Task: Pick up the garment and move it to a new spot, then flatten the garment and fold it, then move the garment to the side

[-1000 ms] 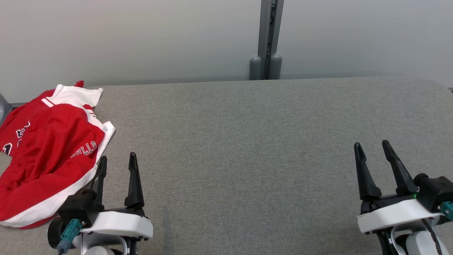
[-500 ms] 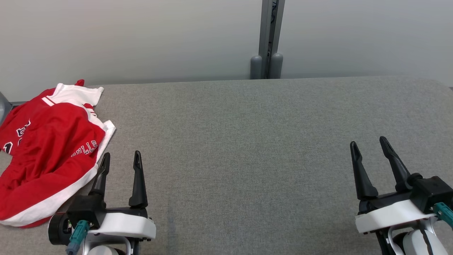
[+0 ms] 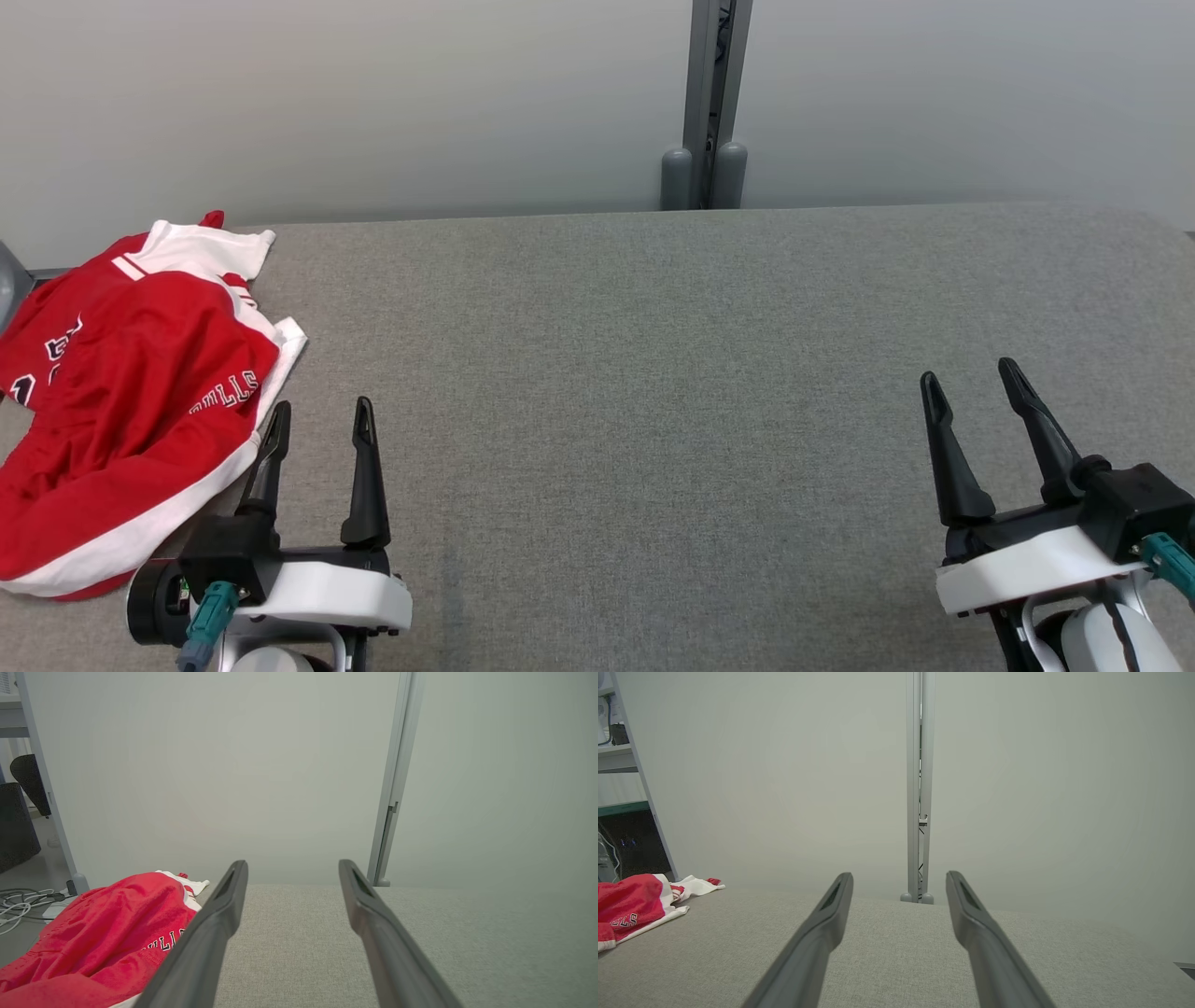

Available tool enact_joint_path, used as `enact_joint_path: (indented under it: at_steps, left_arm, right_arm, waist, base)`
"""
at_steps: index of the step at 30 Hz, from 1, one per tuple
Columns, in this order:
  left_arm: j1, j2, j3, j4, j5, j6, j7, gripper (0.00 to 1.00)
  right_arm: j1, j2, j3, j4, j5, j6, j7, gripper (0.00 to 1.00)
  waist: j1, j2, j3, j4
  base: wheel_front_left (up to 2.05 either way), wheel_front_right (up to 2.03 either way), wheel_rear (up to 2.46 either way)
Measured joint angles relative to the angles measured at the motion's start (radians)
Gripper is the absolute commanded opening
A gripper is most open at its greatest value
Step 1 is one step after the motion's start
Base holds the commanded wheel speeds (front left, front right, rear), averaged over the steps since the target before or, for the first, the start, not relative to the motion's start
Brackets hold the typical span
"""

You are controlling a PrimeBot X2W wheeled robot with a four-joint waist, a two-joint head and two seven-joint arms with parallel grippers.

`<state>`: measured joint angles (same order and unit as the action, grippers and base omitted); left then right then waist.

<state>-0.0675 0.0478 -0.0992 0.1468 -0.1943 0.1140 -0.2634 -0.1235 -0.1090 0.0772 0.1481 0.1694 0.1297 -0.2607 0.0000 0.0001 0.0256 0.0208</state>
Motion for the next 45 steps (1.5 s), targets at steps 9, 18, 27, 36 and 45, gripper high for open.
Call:
enact_joint_path:
  at_steps: [9,18,27,36,45]
  left_arm:
    - [0.000,0.000,0.002,0.000,-0.003,-0.004,0.000,1.00]
    - [0.000,0.000,0.004,0.005,-0.005,-0.008,0.000,1.00]
    - [-0.001,0.000,0.004,0.007,-0.005,-0.007,0.000,1.00]
    - [-0.001,0.000,0.004,0.007,-0.006,-0.007,0.000,1.00]
    - [-0.001,0.000,0.004,0.007,-0.006,-0.009,0.000,1.00]
  right_arm:
    - [0.000,0.000,0.002,0.006,0.008,0.000,-0.001,1.00]
    - [0.000,0.000,0.007,0.015,0.014,0.000,-0.001,1.00]
    - [0.000,-0.003,0.009,0.018,0.017,0.000,-0.001,1.00]
    - [0.000,-0.003,0.011,0.021,0.021,0.000,-0.001,1.00]
    - [0.000,0.000,0.010,0.022,0.021,0.000,-0.001,1.00]
  waist:
    - [0.0000,0.0000,-0.002,0.000]
    - [0.0000,0.0000,-0.004,-0.001]
    - [0.0000,0.0000,-0.005,0.001]
    - [0.0000,0.0000,-0.006,0.005]
    - [0.0000,0.0000,-0.006,0.021]
  base:
    - [0.00,0.00,0.00]
    - [0.00,0.00,0.00]
    - [0.00,0.00,0.00]
    - [0.00,0.00,0.00]
    - [0.00,0.00,0.00]
